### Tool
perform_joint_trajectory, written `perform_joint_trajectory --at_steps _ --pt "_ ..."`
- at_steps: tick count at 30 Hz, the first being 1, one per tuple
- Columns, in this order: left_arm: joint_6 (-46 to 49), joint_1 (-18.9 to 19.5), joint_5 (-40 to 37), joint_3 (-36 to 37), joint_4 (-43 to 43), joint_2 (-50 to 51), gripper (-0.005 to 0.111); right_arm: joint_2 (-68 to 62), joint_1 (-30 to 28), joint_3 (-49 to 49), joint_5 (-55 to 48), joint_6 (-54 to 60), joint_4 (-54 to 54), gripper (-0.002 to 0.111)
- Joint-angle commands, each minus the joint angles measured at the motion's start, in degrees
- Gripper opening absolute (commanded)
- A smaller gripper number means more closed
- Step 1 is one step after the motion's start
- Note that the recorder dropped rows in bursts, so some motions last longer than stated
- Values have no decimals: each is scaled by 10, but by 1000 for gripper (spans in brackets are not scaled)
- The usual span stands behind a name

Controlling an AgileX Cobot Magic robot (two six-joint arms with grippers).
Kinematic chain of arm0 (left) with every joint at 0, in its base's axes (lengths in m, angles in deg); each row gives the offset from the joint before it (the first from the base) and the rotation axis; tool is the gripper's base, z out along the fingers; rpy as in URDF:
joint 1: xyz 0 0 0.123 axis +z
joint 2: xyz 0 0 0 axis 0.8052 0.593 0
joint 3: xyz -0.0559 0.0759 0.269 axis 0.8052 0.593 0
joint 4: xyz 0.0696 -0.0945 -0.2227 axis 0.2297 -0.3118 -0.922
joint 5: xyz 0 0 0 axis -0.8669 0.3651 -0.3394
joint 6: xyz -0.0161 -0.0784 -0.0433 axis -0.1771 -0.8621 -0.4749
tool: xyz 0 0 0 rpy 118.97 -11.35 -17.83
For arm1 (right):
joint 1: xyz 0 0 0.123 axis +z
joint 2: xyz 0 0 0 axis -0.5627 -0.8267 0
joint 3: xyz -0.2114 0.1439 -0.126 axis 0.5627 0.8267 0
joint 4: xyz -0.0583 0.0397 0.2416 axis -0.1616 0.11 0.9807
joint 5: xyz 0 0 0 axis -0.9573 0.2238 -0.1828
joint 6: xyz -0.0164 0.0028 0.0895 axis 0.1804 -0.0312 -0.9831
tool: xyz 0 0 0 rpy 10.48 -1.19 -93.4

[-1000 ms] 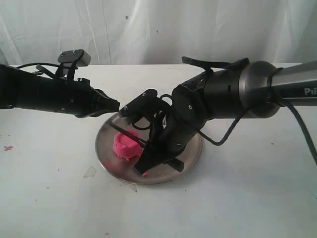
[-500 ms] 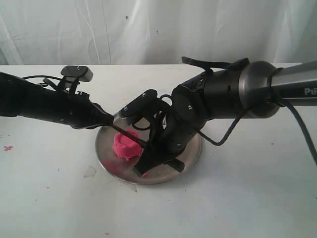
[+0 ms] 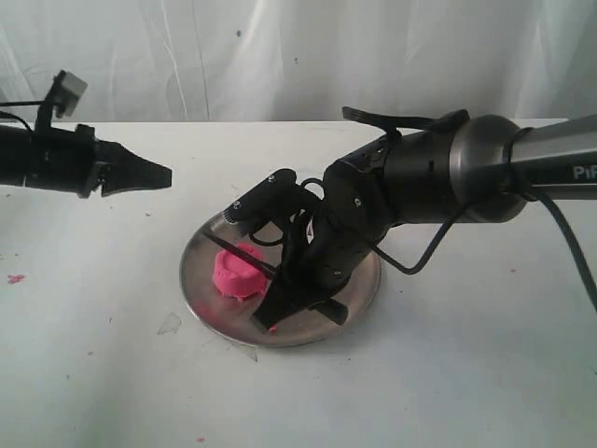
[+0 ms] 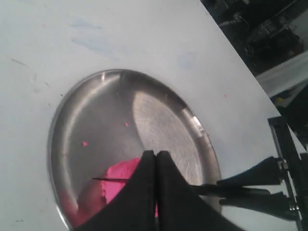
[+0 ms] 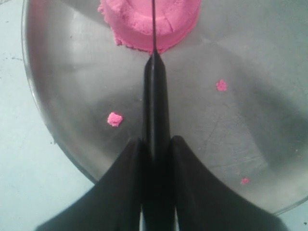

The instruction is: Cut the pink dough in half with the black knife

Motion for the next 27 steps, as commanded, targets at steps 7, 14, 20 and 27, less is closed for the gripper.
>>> perform_joint_trajectory --at_steps 7,14,20,27 --pt "1 -52 -7 -6 -4 56 0 2 0 -1 0 2 1 3" --pt "13 -77 29 -6 -7 57 0 -8 0 -1 4 2 1 3" --pt "13 -79 31 -6 -6 57 0 -14 0 -1 24 2 1 3" --pt "13 -79 31 -6 -6 57 0 -15 0 -1 43 2 -4 3"
